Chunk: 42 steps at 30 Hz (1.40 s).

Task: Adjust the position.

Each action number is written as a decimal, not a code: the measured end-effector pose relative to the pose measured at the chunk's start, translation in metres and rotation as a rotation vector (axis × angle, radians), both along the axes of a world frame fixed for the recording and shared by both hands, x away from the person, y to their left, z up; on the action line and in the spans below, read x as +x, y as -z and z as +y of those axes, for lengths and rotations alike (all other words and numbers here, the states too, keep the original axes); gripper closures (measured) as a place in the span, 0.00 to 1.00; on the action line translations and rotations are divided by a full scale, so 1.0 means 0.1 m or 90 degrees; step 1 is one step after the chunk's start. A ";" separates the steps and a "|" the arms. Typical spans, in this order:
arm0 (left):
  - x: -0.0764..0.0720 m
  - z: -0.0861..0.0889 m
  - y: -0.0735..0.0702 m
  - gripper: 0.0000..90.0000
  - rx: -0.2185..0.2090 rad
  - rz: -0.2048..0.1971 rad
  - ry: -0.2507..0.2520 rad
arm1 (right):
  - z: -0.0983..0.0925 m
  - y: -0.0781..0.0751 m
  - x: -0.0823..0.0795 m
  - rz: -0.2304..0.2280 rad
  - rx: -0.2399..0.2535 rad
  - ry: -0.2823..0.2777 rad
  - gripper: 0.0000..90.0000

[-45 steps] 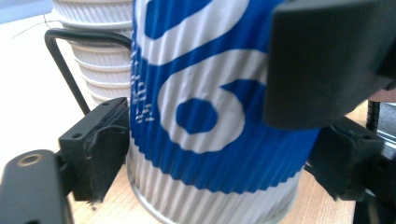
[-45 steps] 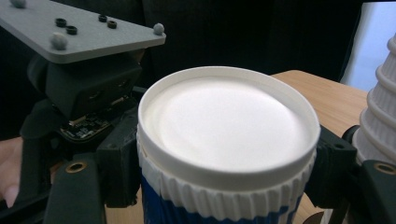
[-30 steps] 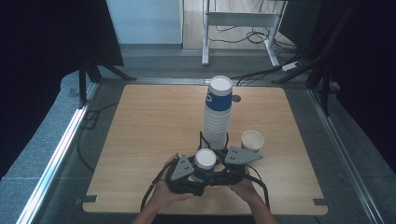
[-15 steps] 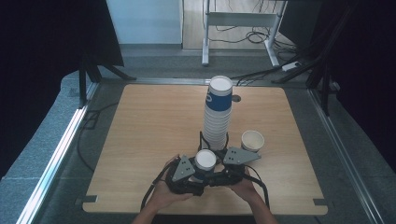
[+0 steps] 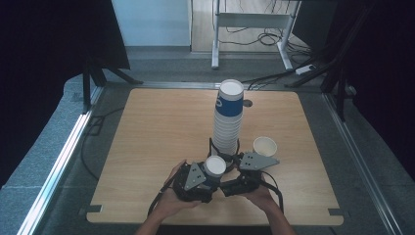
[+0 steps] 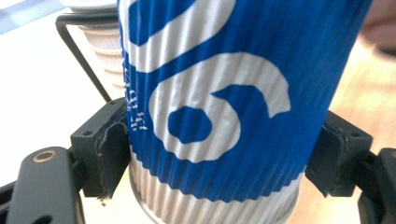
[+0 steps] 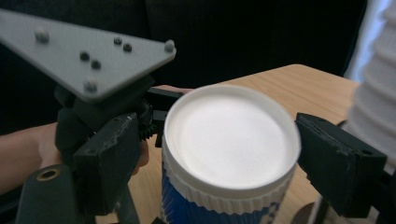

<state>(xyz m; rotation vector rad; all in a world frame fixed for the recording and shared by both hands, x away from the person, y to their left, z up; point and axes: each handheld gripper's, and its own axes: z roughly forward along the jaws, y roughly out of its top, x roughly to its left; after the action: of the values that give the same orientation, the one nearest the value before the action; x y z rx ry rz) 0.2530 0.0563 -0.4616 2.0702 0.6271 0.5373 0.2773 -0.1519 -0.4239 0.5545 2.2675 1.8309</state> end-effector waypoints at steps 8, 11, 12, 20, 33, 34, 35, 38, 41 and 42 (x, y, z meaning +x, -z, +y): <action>0.02 -0.04 0.02 0.21 0.064 -0.028 -0.017 | -0.18 -0.05 0.01 0.006 -0.010 0.007 0.17; 0.01 -0.05 0.03 0.21 0.092 -0.039 -0.026 | -0.21 -0.03 0.01 0.011 -0.024 0.002 0.17; 0.01 -0.05 0.04 0.21 0.099 -0.041 -0.029 | -0.22 -0.02 0.01 0.013 -0.032 0.002 0.17; -0.01 -0.06 0.09 0.21 0.154 -0.066 -0.047 | -0.25 0.07 0.01 0.024 -0.114 0.003 0.18; -0.08 -0.21 0.16 0.21 0.244 -0.123 -0.050 | -0.21 0.19 0.05 0.052 -0.138 -0.009 0.19; -0.09 -0.22 0.16 0.21 0.251 -0.127 -0.049 | -0.20 0.20 0.06 0.054 -0.138 -0.011 0.19; -0.10 -0.23 0.16 0.21 0.256 -0.131 -0.049 | -0.19 0.21 0.06 0.056 -0.136 -0.013 0.19; -0.12 -0.26 0.17 0.21 0.267 -0.138 -0.045 | -0.16 0.23 0.07 0.063 -0.137 -0.019 0.20; -0.14 -0.29 0.18 0.20 0.277 -0.145 -0.041 | -0.14 0.26 0.08 0.075 -0.130 -0.023 0.21; -0.15 -0.30 0.19 0.20 0.281 -0.147 -0.038 | -0.13 0.27 0.09 0.078 -0.127 -0.023 0.22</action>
<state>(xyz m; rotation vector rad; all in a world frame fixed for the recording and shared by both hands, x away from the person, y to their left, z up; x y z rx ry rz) 0.2378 0.0263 -0.4801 2.3533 0.4640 1.0064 0.2863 -0.1654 -0.4507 0.6085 2.5192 1.6004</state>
